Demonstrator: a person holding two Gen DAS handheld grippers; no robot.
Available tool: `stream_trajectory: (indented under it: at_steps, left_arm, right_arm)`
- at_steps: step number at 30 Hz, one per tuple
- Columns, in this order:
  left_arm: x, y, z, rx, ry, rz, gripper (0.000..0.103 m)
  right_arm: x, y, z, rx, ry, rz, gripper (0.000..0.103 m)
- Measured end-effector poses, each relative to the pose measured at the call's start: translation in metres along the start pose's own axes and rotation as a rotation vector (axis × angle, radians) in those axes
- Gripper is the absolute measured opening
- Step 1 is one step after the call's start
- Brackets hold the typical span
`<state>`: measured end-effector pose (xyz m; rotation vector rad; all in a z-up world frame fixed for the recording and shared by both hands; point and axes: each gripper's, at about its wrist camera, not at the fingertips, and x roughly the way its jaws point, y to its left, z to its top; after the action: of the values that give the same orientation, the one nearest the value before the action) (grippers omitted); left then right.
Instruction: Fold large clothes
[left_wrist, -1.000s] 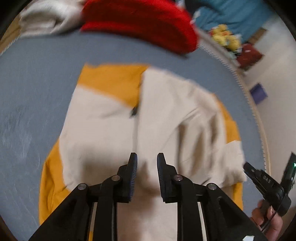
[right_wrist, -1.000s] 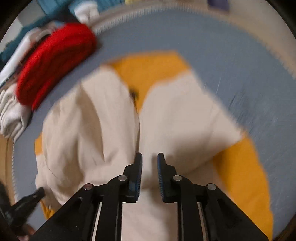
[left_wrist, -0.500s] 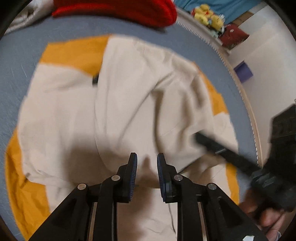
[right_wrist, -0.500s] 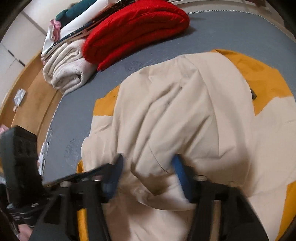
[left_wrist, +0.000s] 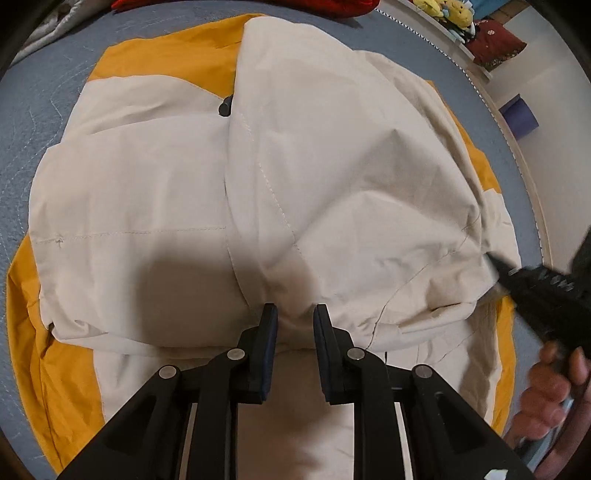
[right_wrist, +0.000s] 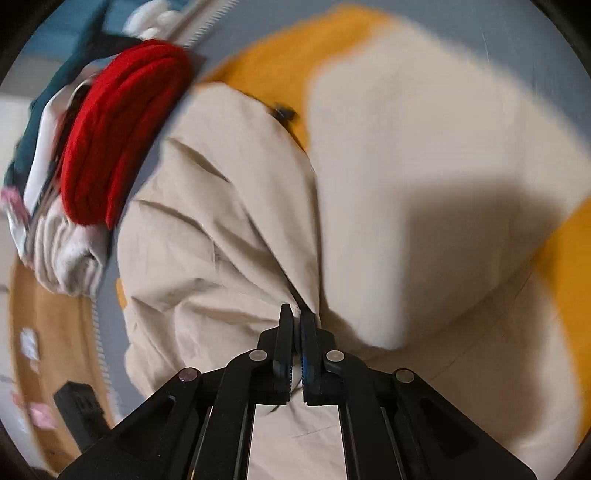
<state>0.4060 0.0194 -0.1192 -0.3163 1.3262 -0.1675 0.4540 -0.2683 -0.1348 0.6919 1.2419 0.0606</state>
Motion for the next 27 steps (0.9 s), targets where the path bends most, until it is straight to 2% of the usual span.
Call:
stream_trajectory:
  at_steps: [2,3,4,5,6,7,8,9,10,11,12,13,15,17,18,20,22,23,27]
  left_arm:
    - [0.0,-0.004,0.004,-0.004,0.013,0.014,0.019]
    - [-0.003,-0.002,0.004,-0.01,0.02,0.028,0.019]
    - [-0.005,0.0,0.005,-0.014,0.021,0.028,0.019]
    - [-0.011,0.0,0.006,-0.018,0.018,0.018,0.019]
    - [-0.019,-0.002,0.007,-0.015,-0.001,0.002,0.019]
    - [-0.025,-0.005,0.008,-0.008,-0.022,-0.012,0.019]
    - [-0.036,-0.009,0.009,0.005,-0.06,-0.034,0.019]
    - [-0.045,-0.015,0.01,0.022,-0.096,-0.057,0.019]
    - [-0.05,-0.018,0.01,0.033,-0.117,-0.074,0.019]
    - [-0.053,-0.022,0.011,0.05,-0.141,-0.101,0.02]
    - [-0.052,-0.024,0.011,0.065,-0.151,-0.112,0.02]
    - [-0.048,-0.024,0.011,0.069,-0.15,-0.11,0.02]
    - [-0.028,-0.015,0.008,0.052,-0.123,-0.08,0.02]
    - [-0.004,-0.003,0.001,0.012,-0.047,-0.035,0.019]
    - [0.0,0.0,-0.001,0.004,-0.028,-0.033,0.017]
    - [0.0,0.0,-0.003,0.02,-0.034,-0.03,0.018]
    - [-0.005,-0.004,-0.005,0.045,-0.026,-0.017,0.019]
    - [-0.005,-0.003,-0.006,0.048,-0.018,0.002,0.024]
    - [-0.018,0.0,-0.014,0.022,-0.01,0.042,0.024]
  right_arm:
    - [-0.02,0.009,0.006,-0.051,-0.065,-0.069,0.02]
    - [-0.034,0.012,0.009,-0.07,-0.114,-0.142,0.035]
    - [-0.047,0.013,0.009,-0.08,-0.175,-0.254,0.036]
    - [-0.06,0.012,0.009,-0.075,-0.216,-0.312,0.036]
    - [-0.073,0.009,0.009,-0.055,-0.27,-0.323,0.036]
    - [-0.084,0.01,0.009,-0.041,-0.32,-0.263,0.036]
    - [-0.087,0.017,0.009,-0.059,-0.332,-0.192,0.036]
    - [-0.084,0.028,0.01,-0.104,-0.313,-0.096,0.036]
    - [-0.075,0.041,0.01,-0.157,-0.261,0.024,0.036]
    - [-0.071,0.045,0.007,-0.189,-0.216,0.104,0.036]
    - [-0.056,0.057,0.003,-0.232,-0.133,0.205,0.036]
    - [-0.038,0.067,-0.003,-0.276,-0.048,0.243,0.036]
    - [-0.005,0.075,-0.016,-0.335,0.058,0.171,0.036]
    - [0.025,0.066,-0.024,-0.364,0.141,-0.009,0.035]
    - [0.031,0.057,-0.026,-0.339,0.148,-0.044,0.033]
    - [0.024,0.05,-0.024,-0.284,0.13,-0.006,0.033]
    - [0.014,0.055,-0.026,-0.344,0.111,-0.044,0.033]
    - [0.009,0.054,-0.027,-0.373,0.101,-0.065,0.033]
    - [-0.008,0.05,-0.016,-0.406,0.108,-0.141,0.033]
